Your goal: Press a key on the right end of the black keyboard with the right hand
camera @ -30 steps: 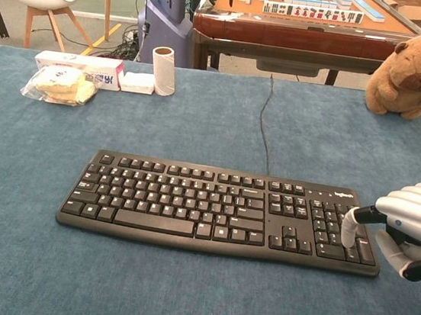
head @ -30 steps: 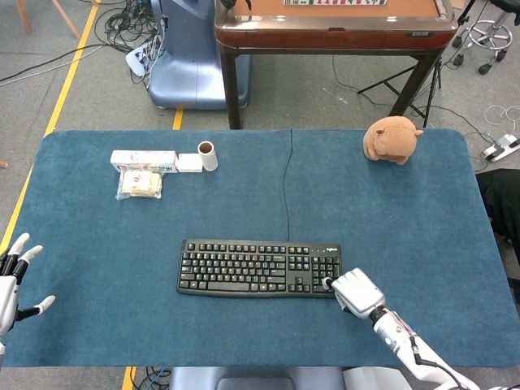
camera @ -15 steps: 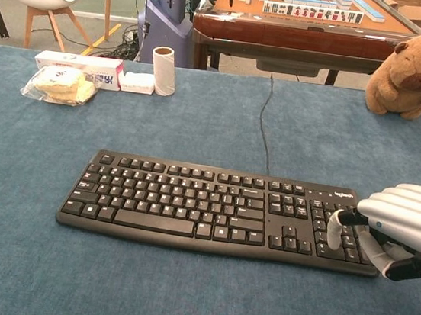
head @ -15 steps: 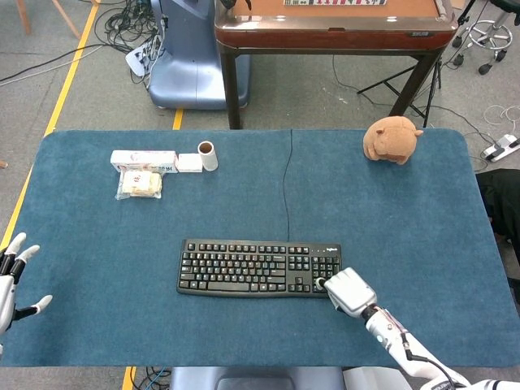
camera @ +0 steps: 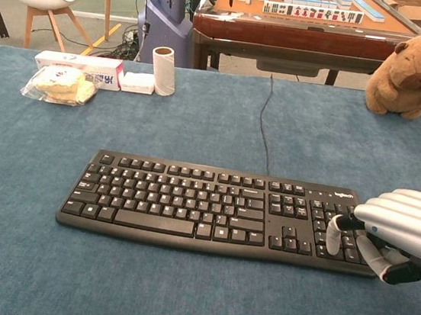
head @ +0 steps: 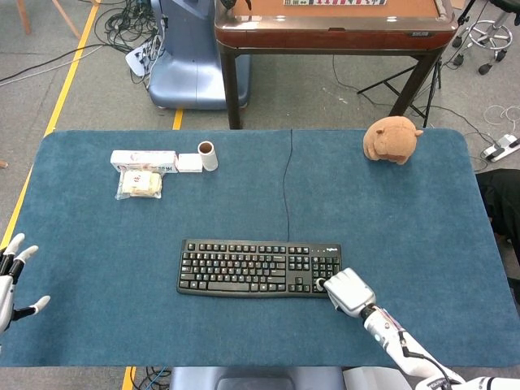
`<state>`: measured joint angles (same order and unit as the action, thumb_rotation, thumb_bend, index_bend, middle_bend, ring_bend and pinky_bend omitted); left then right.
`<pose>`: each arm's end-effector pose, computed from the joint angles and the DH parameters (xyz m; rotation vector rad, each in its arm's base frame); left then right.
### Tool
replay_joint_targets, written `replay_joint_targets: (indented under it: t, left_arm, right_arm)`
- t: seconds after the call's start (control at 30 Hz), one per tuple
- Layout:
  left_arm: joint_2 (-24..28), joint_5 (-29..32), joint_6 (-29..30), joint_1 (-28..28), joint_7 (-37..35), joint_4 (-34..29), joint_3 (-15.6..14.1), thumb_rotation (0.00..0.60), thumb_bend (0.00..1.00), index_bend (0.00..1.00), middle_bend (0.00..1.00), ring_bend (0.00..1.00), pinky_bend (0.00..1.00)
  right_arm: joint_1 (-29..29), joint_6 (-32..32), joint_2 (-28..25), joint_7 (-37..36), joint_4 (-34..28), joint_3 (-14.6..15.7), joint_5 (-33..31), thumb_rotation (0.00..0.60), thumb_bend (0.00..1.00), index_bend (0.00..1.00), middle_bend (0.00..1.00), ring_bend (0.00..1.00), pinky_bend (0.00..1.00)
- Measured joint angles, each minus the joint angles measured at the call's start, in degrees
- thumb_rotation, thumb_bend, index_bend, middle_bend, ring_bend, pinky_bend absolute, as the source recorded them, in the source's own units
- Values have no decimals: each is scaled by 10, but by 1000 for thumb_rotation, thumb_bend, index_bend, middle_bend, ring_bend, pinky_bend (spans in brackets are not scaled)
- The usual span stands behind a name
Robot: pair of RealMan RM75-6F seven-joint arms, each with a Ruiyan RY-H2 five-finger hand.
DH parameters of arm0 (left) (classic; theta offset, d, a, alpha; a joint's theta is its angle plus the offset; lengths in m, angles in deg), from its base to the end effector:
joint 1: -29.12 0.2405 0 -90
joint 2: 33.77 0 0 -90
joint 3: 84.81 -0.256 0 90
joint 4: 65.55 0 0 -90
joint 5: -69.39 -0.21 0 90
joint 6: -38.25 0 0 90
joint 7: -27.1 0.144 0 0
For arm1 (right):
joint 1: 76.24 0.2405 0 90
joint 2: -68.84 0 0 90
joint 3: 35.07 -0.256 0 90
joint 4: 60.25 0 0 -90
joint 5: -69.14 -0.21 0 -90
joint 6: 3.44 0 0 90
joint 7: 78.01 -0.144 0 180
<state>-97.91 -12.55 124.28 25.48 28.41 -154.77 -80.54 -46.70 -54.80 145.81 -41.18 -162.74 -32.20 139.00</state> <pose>-0.3314 0.1796 0.1747 -1.3065 -0.8544 -0.8270 -0.2095 -0.2226 -0.0061 2.1767 -0.8728 0.5232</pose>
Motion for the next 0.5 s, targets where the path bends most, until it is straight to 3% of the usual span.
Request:
replay_joint_targets:
  t: [0.37, 0.5]
  left_arm:
    - [2, -12, 13, 3, -7, -7, -1, 600, 81, 191, 23, 81, 207]
    - [1, -15, 13, 3, -4, -9, -2, 600, 80, 191, 23, 81, 207]
  right_arm:
    - [-12, -60, -49, -35, -52, 2, 55, 600, 1000, 379, 1000, 1000, 1000]
    - [-32, -114, -70, -57, -65, 0, 92, 600, 1000, 460, 1000, 977, 1000]
